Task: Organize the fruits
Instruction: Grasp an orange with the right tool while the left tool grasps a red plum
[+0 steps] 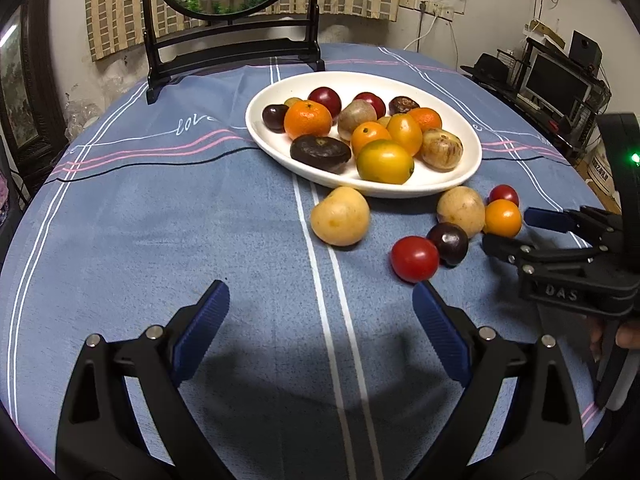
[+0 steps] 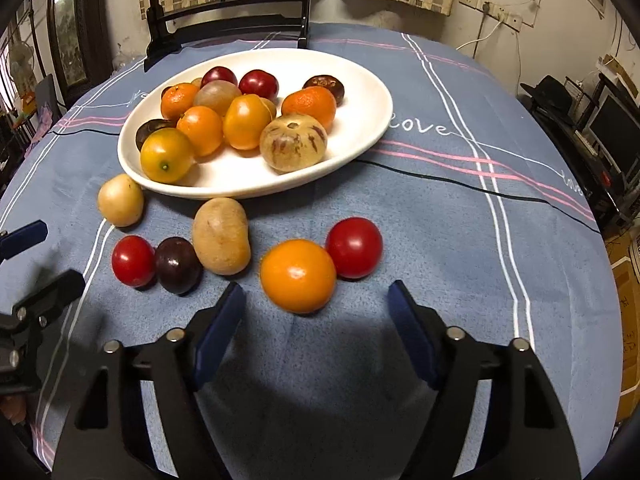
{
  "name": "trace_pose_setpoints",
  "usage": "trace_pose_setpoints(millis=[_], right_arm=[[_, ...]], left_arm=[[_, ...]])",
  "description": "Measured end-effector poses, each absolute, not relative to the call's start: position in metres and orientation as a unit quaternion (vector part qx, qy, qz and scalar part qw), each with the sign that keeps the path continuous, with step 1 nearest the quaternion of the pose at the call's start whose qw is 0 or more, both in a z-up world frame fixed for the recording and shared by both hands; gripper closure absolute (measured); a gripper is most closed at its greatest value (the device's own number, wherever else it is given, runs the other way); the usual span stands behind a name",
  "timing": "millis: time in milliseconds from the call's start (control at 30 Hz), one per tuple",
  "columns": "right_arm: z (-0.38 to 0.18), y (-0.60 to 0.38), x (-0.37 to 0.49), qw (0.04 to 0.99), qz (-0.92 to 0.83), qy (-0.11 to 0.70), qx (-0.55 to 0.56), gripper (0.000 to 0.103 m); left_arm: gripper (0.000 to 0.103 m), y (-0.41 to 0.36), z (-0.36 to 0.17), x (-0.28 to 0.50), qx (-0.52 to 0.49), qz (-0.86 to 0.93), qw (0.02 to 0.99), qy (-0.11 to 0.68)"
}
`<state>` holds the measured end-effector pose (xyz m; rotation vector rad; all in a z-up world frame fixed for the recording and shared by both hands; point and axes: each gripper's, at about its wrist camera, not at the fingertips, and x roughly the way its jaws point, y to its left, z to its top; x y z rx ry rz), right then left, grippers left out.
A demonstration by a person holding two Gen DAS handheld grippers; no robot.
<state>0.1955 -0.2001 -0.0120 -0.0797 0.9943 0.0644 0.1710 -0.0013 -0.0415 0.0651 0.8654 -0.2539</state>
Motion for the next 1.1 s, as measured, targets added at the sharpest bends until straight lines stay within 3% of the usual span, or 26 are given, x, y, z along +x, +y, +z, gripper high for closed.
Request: trace_pose_setpoints(millis=[233,267,300,667,833,1100], right_arm=[[-0.010,-0.197,0.204,0.880,0.027,0.473,-0.042,0.053],[-0.010,-0.198,0.202,0.879,0.032,0.474,-0.038,0.063],[-0.010,-0.199,0.202,0.879,0.034,0.474,-0.036,0.065],[0.000,-0.222,0.168,0.889,0.036,0.455,-0.020,0.065],[0.002,-0.233,0.156,0.892,0.041,0.450,-0.009,0.065],[0.000,-0.234,0.146,0.893,0.058,0.447,0.000,0.065]], left_arm=[[0.008,-0.004,-0.044,0.171,0.035,-0.126,0.896,0.424],[0.008,-0.005,-0.044,0.171,0.036,-0.127,0.896,0.425],[0.008,-0.005,-0.044,0.171,0.036,-0.128,0.895,0.426],[0.009,-0.028,-0.050,0.181,0.029,-0.146,0.875,0.460],[0.029,-0.041,-0.059,0.188,0.033,-0.149,0.864,0.480],[0.040,-0.056,-0.057,0.194,0.053,-0.137,0.864,0.482]])
